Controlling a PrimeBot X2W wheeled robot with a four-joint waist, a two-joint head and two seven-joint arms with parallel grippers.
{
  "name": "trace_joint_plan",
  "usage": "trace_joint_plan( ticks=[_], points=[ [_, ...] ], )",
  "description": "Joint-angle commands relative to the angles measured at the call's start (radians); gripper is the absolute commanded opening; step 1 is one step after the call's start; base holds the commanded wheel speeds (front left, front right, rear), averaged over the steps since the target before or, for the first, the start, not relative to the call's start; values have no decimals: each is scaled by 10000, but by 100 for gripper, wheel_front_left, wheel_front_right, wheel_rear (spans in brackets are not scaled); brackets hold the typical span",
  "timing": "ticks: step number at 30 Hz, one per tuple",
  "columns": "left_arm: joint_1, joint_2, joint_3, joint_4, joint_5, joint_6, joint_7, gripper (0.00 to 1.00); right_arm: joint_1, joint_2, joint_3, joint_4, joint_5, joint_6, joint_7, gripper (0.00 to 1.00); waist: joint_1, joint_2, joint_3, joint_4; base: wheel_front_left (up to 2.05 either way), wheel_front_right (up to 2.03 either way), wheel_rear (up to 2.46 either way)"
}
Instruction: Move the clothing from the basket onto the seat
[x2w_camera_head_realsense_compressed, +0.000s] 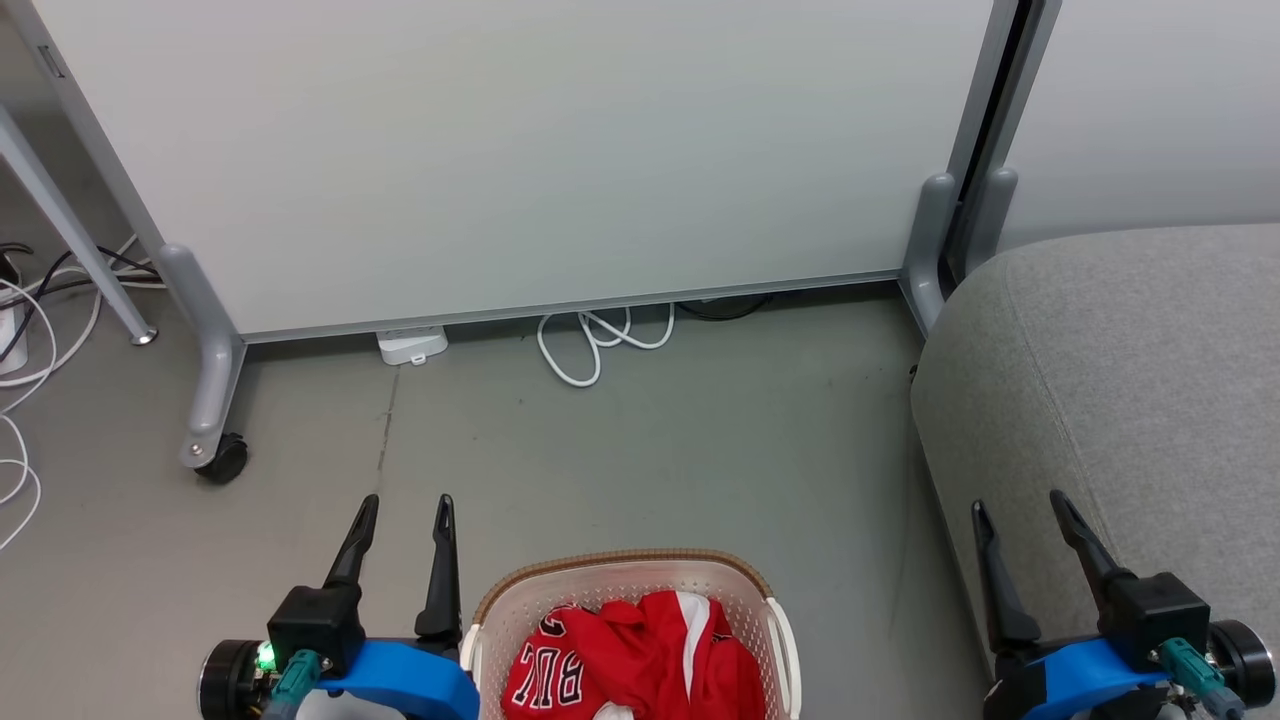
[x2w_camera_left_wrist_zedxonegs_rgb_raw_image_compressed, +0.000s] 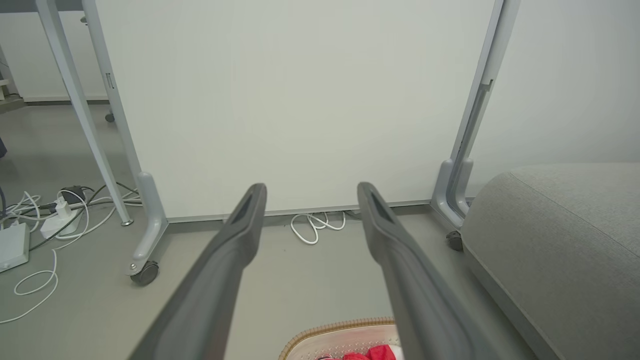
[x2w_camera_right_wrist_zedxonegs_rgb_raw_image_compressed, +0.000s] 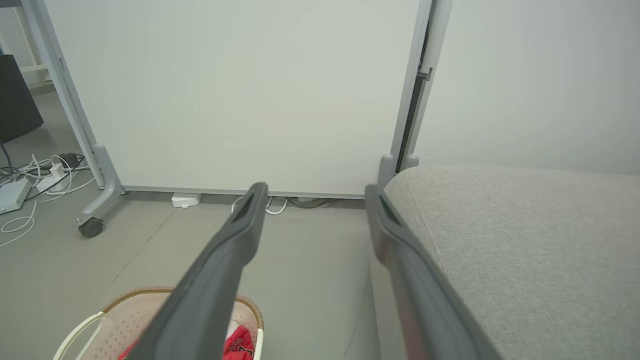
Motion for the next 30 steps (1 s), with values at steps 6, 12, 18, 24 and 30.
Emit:
trace_joint_plan(
  ticks=[6, 12, 18, 24, 30],
  points=[
    [-55, -14, 79, 22, 107, -52, -80, 100, 119, -60, -9, -53, -91, 18, -71, 100, 0, 0, -6, 3, 0, 0, 0],
    [-74, -46, 114, 42, 130, -55, -80, 100, 78, -59, 0, -21, -70, 18, -81, 100, 0, 0, 10, -9, 0, 0, 0],
    [-52, -61, 120, 112, 150, -66, -79, 100, -22, -59, 82, -13, -15, 18, -73, 100, 0, 0, 145, -119, 0, 0, 0],
    [-325, -15, 185, 608, 32, -106, -69, 100, -421, -57, 547, -163, 35, 18, -64, 100, 0, 0, 942, -704, 0, 0, 0],
    [-1303, 149, 305, 1548, -154, -146, 311, 100, -1168, -54, 1003, -546, 92, 11, -142, 100, 0, 0, 2492, -1584, 0, 0, 0]
  ],
)
